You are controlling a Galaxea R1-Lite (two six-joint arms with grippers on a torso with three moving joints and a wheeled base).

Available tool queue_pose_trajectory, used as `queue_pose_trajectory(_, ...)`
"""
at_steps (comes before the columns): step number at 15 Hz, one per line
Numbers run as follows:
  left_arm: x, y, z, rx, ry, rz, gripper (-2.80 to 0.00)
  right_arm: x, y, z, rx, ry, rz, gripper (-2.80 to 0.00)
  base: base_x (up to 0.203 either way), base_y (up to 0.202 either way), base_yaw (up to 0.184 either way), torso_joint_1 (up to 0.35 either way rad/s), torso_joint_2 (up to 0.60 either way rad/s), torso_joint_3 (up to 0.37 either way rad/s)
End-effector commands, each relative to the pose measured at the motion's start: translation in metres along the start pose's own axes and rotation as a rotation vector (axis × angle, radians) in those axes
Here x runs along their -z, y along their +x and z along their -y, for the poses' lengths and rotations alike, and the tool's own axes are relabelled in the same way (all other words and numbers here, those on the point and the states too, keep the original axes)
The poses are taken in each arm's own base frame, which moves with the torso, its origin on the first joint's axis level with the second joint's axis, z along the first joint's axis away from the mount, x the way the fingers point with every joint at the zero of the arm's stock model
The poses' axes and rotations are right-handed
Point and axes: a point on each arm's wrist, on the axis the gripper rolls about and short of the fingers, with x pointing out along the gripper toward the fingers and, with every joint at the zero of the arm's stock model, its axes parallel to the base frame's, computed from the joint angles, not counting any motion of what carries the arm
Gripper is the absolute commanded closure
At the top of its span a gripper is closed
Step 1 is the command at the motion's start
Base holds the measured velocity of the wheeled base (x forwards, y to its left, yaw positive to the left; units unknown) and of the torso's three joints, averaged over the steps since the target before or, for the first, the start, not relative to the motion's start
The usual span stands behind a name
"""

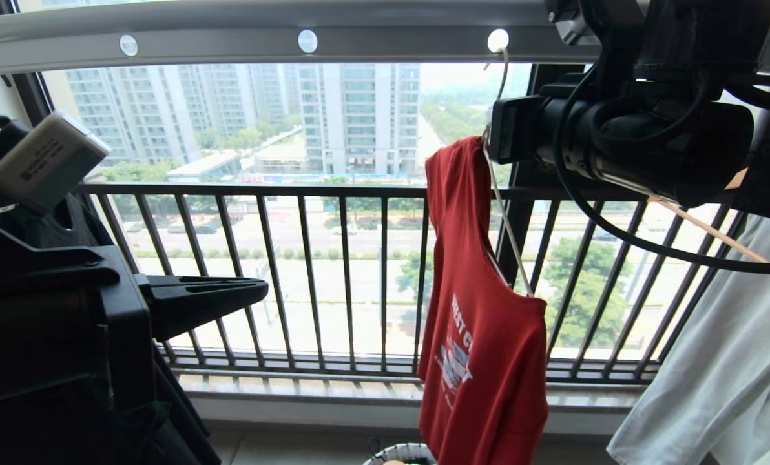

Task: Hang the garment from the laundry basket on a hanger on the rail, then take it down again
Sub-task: Pick up the clothes rack on the clothesline

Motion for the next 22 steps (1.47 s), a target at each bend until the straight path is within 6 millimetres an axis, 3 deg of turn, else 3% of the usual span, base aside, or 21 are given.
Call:
queue_pose_trajectory(1, 0.008, 0.019, -0.002, 0.016, -0.009, -0.048, 0.0, -0.001, 0.006, -0.002, 0.004, 0.004, 0.007, 0.0, 0.0, 0.0, 0.0, 0.0, 0.0, 0.0)
queue_pose_trajectory(4, 0.014, 0.033, -0.003, 0.025, -0.001, -0.03, 0.0, 0.003, 0.012, 0.004, 0.021, 0.002, -0.002, 0.0, 0.0, 0.0, 0.0, 0.0, 0.0, 0.0)
queue_pose_trajectory(14, 0.013, 0.032, -0.003, 0.023, 0.002, -0.021, 0.0, 0.004, 0.012, 0.011, 0.041, -0.001, -0.011, 0.0, 0.0, 0.0, 0.0, 0.0, 0.0, 0.0)
queue_pose_trajectory(15, 0.013, 0.032, -0.003, 0.023, 0.002, -0.021, 0.0, 0.003, 0.011, 0.011, 0.043, -0.001, -0.01, -2.8, 0.0, 0.0, 0.0, 0.0, 0.0, 0.0)
queue_pose_trajectory(22, 0.012, 0.029, -0.003, 0.023, 0.006, -0.013, 0.0, 0.003, 0.006, 0.012, 0.043, -0.003, -0.007, -2.8, 0.0, 0.0, 0.0, 0.0, 0.0, 0.0)
